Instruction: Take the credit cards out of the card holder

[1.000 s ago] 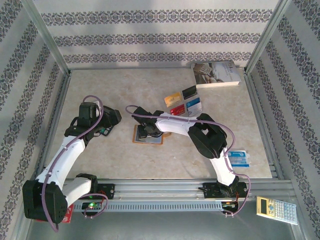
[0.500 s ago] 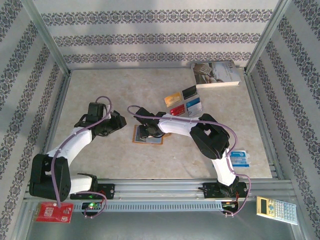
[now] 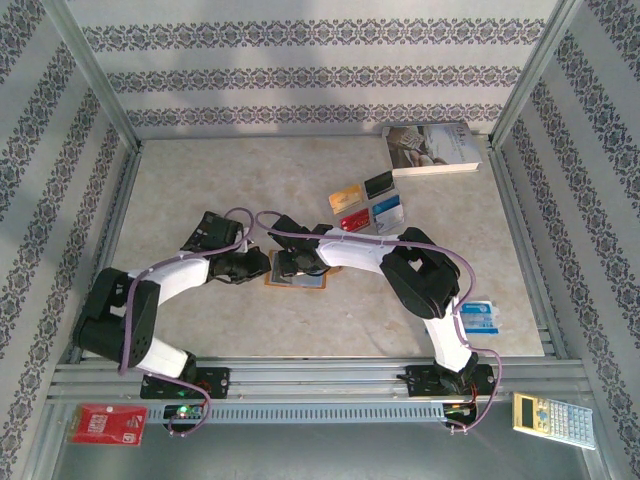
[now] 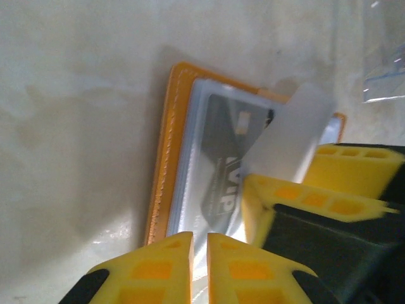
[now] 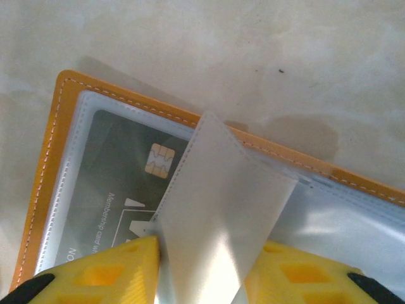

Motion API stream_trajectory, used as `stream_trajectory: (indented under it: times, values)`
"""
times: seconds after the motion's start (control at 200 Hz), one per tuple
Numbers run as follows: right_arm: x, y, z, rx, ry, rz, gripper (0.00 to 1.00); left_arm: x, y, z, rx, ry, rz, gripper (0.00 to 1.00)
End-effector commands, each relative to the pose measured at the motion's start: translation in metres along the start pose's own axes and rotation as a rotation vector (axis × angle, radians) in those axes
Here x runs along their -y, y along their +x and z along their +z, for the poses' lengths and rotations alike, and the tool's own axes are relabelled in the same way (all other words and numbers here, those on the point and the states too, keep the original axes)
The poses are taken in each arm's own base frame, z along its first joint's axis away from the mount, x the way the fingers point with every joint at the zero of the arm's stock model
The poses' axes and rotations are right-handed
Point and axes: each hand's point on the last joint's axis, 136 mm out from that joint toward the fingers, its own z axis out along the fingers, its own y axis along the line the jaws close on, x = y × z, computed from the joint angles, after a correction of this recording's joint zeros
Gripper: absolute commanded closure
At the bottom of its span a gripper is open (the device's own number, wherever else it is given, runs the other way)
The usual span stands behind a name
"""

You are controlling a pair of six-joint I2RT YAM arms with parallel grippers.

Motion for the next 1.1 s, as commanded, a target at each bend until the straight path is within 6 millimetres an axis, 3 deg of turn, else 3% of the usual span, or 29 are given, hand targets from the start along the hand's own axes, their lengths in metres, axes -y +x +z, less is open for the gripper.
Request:
stream_trajectory:
  times: [0.0,0.39,0.61,0.834,1.094]
  values:
    - [0.041,0.026,0.015,-0.087,0.132,-0.003,0.59,0.007,-0.012,0.005,0.029,0.005,0.031,0.89]
    - [0.042,0.022,0.007,-0.068,0.142,0.008,0.56,-0.017,0.001,0.017,-0.017,-0.077,-0.007,0.93]
    - [0.060,0.013,-0.010,-0.016,0.223,0.044,0.51,-0.033,0.012,0.018,-0.048,-0.139,-0.024,0.95]
    - [0.090,0.010,-0.032,0.073,0.297,0.115,0.49,-0.030,0.011,0.016,-0.045,-0.133,-0.016,0.95]
    - [0.102,0.008,-0.046,0.134,0.262,0.188,0.50,-0.013,0.001,0.008,-0.014,-0.084,0.005,0.94]
